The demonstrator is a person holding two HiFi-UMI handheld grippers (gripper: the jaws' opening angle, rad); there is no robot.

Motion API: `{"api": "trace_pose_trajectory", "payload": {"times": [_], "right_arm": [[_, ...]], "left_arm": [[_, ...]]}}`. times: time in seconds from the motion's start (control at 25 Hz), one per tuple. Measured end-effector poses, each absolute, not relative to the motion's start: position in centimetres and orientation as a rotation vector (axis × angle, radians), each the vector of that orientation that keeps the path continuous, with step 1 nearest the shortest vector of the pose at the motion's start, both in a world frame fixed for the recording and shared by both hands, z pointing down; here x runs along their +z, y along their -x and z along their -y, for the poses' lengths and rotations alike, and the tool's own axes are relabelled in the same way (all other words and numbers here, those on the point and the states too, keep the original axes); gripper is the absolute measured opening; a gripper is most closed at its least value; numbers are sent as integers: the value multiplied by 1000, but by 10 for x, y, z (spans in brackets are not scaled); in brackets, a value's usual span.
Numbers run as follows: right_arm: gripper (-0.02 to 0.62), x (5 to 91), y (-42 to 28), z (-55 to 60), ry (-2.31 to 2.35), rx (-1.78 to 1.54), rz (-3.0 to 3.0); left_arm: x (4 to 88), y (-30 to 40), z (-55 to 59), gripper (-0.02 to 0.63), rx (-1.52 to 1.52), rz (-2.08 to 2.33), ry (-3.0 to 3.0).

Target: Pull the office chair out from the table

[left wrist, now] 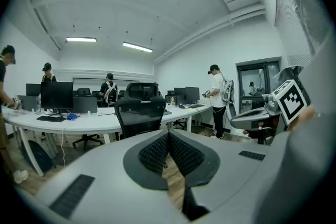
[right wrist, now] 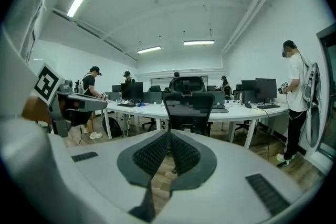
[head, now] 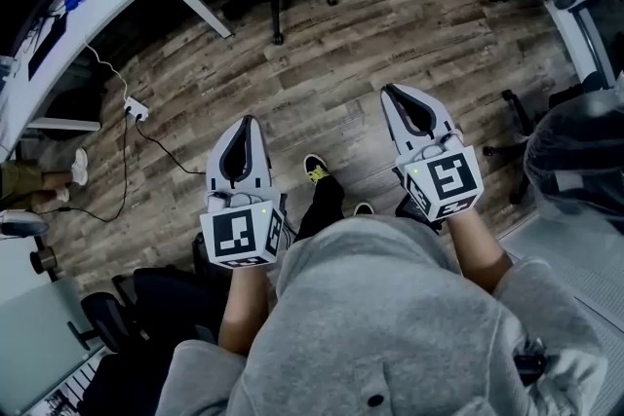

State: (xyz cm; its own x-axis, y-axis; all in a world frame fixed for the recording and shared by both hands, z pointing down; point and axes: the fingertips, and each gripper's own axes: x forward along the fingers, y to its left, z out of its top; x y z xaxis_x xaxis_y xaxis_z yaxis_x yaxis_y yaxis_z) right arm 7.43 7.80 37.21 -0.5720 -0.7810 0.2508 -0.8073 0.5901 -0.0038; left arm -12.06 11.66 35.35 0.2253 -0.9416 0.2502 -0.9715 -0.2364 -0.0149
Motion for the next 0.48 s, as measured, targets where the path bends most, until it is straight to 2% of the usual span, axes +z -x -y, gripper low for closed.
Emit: {"api": "trace_pose_trajectory", "payload": {"times": [0.48], "right_arm": [[37,368,-13,-32,-1299,140,2561]], "left_arm": [[349,175,-59,12,281,1823,-2378]]}}
